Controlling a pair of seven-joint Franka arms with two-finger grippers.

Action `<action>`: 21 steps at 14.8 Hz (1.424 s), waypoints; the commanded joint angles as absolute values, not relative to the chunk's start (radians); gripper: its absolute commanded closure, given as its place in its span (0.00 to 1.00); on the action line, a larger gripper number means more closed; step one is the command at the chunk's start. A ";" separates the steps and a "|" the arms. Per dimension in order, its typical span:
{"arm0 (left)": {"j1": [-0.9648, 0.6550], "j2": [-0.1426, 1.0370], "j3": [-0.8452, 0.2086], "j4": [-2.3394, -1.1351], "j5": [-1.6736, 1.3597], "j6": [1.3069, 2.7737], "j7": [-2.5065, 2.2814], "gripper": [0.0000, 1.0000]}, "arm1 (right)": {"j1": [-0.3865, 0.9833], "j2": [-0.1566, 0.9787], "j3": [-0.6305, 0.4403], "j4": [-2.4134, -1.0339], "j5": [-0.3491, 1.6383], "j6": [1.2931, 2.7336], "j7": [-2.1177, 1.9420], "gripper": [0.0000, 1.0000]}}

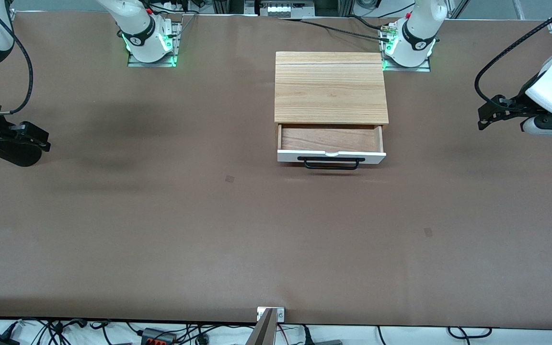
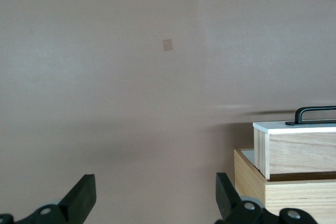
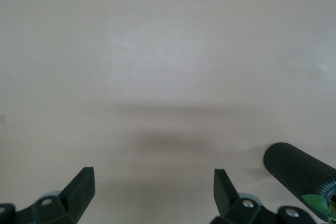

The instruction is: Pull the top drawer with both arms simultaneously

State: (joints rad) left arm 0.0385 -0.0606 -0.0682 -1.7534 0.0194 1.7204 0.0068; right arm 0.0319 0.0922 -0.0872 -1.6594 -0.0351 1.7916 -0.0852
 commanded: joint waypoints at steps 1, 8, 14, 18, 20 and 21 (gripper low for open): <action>0.035 -0.060 -0.074 -1.723 0.041 1.683 -0.005 0.00 | 0.034 0.094 -0.074 -1.637 -0.005 1.746 -0.092 0.00; 0.034 -0.009 -0.078 -1.646 0.041 1.628 0.000 0.00 | 0.041 0.086 -0.069 -1.615 -0.024 1.683 -0.086 0.00; 0.034 0.000 -0.078 -1.632 0.040 1.624 -0.005 0.00 | 0.038 0.087 -0.072 -1.612 -0.022 1.687 -0.092 0.00; 0.032 0.002 -0.078 -1.632 0.041 1.624 0.000 0.00 | 0.040 0.087 -0.072 -1.614 -0.026 1.677 -0.092 0.00; 0.032 0.002 -0.078 -1.632 0.041 1.624 0.002 0.00 | 0.040 0.089 -0.072 -1.612 -0.025 1.686 -0.089 0.00; 0.032 0.002 -0.078 -1.632 0.041 1.624 0.002 0.00 | 0.038 0.089 -0.072 -1.612 -0.022 1.686 -0.090 0.00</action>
